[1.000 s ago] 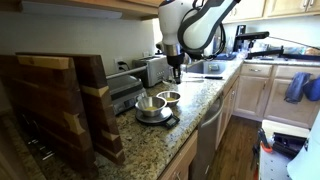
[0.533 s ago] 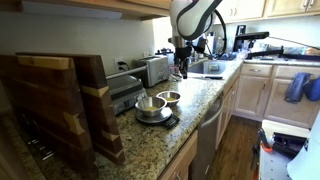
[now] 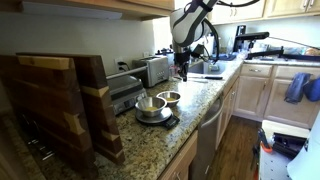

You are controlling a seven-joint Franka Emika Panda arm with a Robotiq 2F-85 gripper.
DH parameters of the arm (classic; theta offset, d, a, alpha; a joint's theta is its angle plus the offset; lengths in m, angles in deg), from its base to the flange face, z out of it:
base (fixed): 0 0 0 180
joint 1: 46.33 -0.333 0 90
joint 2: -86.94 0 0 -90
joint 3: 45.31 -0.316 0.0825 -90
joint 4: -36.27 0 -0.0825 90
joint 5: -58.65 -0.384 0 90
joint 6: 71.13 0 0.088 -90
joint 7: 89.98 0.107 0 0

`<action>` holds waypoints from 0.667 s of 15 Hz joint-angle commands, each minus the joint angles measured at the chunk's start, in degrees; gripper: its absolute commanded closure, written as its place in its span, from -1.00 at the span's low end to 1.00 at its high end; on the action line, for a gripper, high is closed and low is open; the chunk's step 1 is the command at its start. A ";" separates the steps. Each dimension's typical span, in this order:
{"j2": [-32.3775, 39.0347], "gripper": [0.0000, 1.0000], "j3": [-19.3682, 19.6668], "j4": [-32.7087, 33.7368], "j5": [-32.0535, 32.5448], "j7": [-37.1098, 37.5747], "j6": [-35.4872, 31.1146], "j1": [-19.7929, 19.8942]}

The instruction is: Use the spoon to get some sugar from the right bowl and put in the left bowl

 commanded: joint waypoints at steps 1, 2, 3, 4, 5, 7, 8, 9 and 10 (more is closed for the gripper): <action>4.53 0.93 -0.49 4.11 -2.63 -2.46 0.69 1.63; 5.69 0.93 -0.58 4.99 -2.84 -2.71 0.69 1.89; 6.84 0.93 -0.70 5.73 -3.15 -3.07 0.55 2.22; 7.87 0.93 -0.82 6.44 -3.44 -3.36 0.51 2.51; 8.89 0.93 -0.99 6.96 -3.87 -3.89 0.09 2.93; 10.65 0.93 -1.32 7.88 -4.90 -5.18 -0.62 3.81; 11.41 0.93 -1.48 8.35 -5.35 -5.70 -0.72 4.22; 12.06 0.93 -1.60 8.66 -5.75 -6.22 -1.04 4.65; 12.60 0.93 -1.78 9.02 -6.30 -6.69 -1.15 5.10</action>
